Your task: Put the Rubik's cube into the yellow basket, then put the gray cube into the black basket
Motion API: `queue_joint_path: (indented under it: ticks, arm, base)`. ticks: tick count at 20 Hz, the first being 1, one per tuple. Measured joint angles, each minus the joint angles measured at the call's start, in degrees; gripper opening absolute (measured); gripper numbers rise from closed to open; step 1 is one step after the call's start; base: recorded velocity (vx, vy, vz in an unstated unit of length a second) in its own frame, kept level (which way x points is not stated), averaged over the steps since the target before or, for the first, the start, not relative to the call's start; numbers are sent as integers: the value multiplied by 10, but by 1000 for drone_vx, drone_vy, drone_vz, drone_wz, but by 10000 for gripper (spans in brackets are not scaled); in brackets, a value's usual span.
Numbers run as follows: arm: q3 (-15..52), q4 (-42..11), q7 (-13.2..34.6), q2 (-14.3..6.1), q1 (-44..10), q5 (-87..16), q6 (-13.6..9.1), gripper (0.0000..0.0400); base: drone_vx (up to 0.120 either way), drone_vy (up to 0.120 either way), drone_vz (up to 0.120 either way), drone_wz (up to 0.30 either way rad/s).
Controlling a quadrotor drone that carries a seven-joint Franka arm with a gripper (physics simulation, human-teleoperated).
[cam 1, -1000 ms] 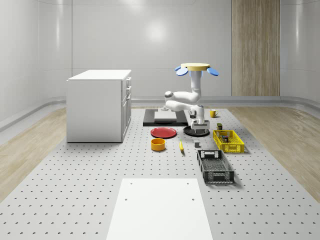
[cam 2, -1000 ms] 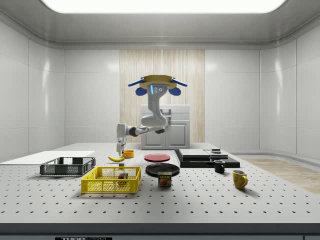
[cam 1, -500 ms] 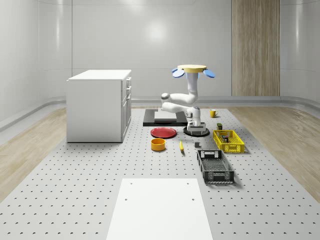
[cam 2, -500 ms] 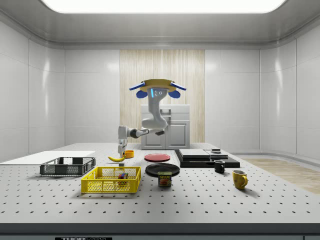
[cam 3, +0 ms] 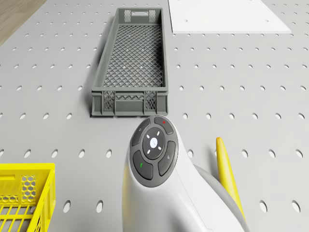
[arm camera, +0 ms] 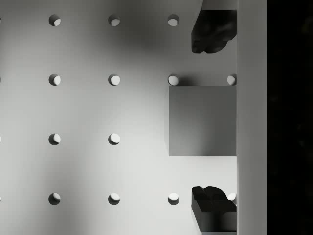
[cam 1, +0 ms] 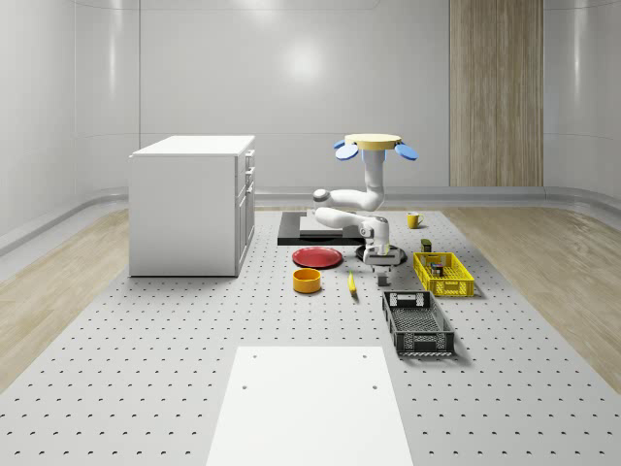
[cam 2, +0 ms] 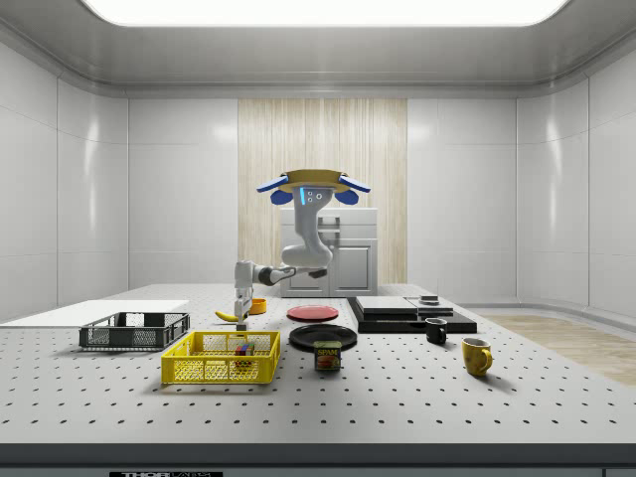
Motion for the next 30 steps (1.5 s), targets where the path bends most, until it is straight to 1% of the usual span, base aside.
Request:
queue_joint_path:
  ticks: [7, 9, 13, 19, 22, 24, 27, 30]
  arm:
    - [-39, 15, -1, 1, -8, -37, 16, 400]
    - [-49, 23, -1, 4, -13, -46, 20, 400]
    - [-55, 41, -2, 13, -28, -54, 21, 400]
    - [-59, 51, -3, 20, -35, -59, 21, 400]
    - [-59, 53, -3, 22, -36, -60, 20, 327]
    - [-60, 54, -3, 23, -36, -61, 20, 297]
    - [-60, 54, -4, 24, -36, -61, 19, 272]
    - [-60, 54, -4, 25, -36, -62, 18, 260]
  base:
    - [0, 0, 0, 0]
    - [0, 0, 0, 0]
    - [0, 0, 0, 0]
    - [0, 0, 0, 0]
    - [0, 0, 0, 0]
    - [0, 0, 0, 0]
    - [0, 0, 0, 0]
    - [0, 0, 0, 0]
